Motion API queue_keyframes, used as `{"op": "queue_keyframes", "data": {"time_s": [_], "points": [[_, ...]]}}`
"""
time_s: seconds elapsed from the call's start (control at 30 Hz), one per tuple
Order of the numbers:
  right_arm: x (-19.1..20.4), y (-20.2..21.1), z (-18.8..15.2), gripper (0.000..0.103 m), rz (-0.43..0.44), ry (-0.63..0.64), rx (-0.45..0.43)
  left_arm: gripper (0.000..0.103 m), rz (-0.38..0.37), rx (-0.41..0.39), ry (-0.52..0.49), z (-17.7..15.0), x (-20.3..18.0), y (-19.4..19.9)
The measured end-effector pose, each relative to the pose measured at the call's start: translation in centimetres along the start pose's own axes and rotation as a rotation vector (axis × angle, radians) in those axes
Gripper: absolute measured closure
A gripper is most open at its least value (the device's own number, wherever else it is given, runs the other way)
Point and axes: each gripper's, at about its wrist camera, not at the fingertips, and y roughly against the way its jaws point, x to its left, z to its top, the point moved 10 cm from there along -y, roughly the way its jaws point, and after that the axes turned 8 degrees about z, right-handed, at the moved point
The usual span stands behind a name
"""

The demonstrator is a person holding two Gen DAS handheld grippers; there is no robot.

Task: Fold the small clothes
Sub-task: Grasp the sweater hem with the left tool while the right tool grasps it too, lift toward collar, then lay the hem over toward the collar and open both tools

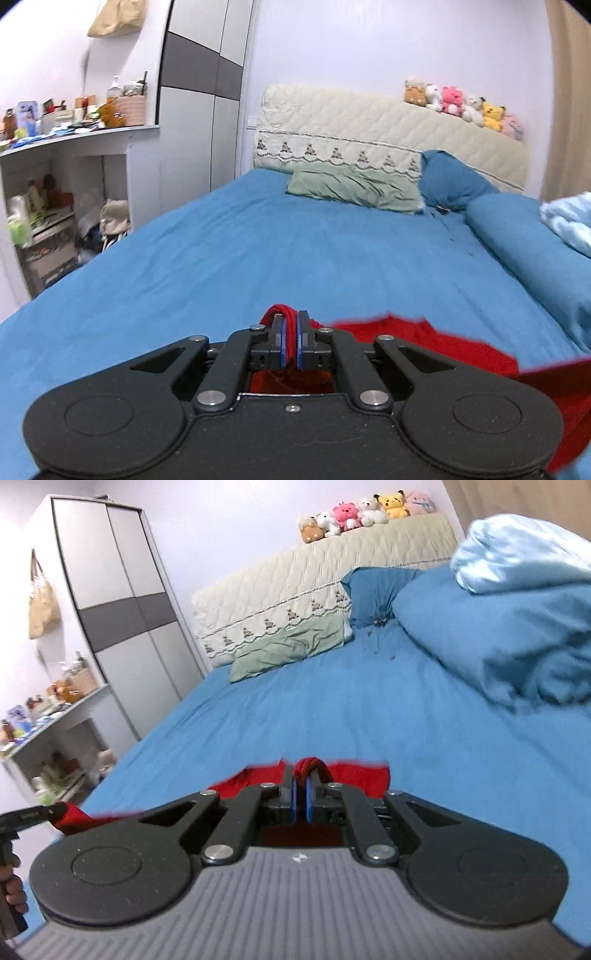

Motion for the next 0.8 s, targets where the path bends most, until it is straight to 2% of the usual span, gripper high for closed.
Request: {"op": "queue_keyframes", "data": {"time_s": [0.07, 0.13, 0.2, 0.27, 0.33, 0.43, 0.5, 0.53, 0.57, 0.6, 0.63, 0.67, 0.73, 0.8], "points": [[-1.5, -5.2, 1.6, 0.084, -0.023, 0.003, 0.013, 0.098, 0.03, 0.01, -0.009, 0.7, -1.6, -5.5], [-3.6, -11.7, 2.1, 0.083, -0.064, 0.011, 0.038, 0.098, 0.055, 0.041, -0.013, 0.0, -2.9, -11.1], [-5.8, -17.7, 0.9, 0.083, -0.09, 0.013, 0.077, 0.098, 0.065, 0.087, -0.013, -1.9, -4.0, -16.2], [-8.0, -22.3, -0.7, 0.084, -0.112, 0.015, 0.119, 0.098, 0.085, 0.14, -0.06, -4.2, -5.1, -20.1], [-9.5, -25.6, -2.4, 0.084, -0.142, 0.031, 0.165, 0.098, 0.102, 0.172, -0.071, -5.8, -5.2, -22.2], [-10.7, -27.7, -3.3, 0.083, -0.159, 0.027, 0.198, 0.098, 0.111, 0.205, -0.058, -6.3, -4.5, -23.6], [-11.1, -28.3, -3.2, 0.079, -0.156, 0.013, 0.217, 0.089, 0.1, 0.215, -0.048, -5.8, -4.2, -23.7], [-11.0, -28.3, -3.2, 0.076, -0.164, 0.017, 0.226, 0.071, 0.095, 0.204, -0.051, -5.2, -4.1, -23.3], [-10.9, -28.1, -3.1, 0.061, -0.159, 0.025, 0.232, 0.038, 0.102, 0.185, -0.063, -4.4, -4.0, -22.8], [-10.3, -27.7, -2.8, 0.029, -0.152, 0.041, 0.233, 0.024, 0.115, 0.159, -0.081, -3.7, -3.6, -21.9], [-9.8, -27.0, -2.4, 0.014, -0.156, 0.069, 0.22, 0.014, 0.122, 0.129, -0.104, -3.0, -3.2, -20.8], [-9.0, -25.4, -2.3, 0.001, -0.158, 0.099, 0.196, 0.014, 0.122, 0.101, -0.125, -2.6, -3.0, -19.5], [-6.9, -23.5, -2.2, 0.001, -0.117, 0.157, 0.17, 0.014, 0.083, 0.108, -0.15, -3.2, -2.8, -16.9], [-5.1, -22.1, -3.8, 0.001, -0.075, 0.166, 0.215, 0.014, 0.031, 0.153, -0.154, -5.1, -2.9, -14.7]]}}
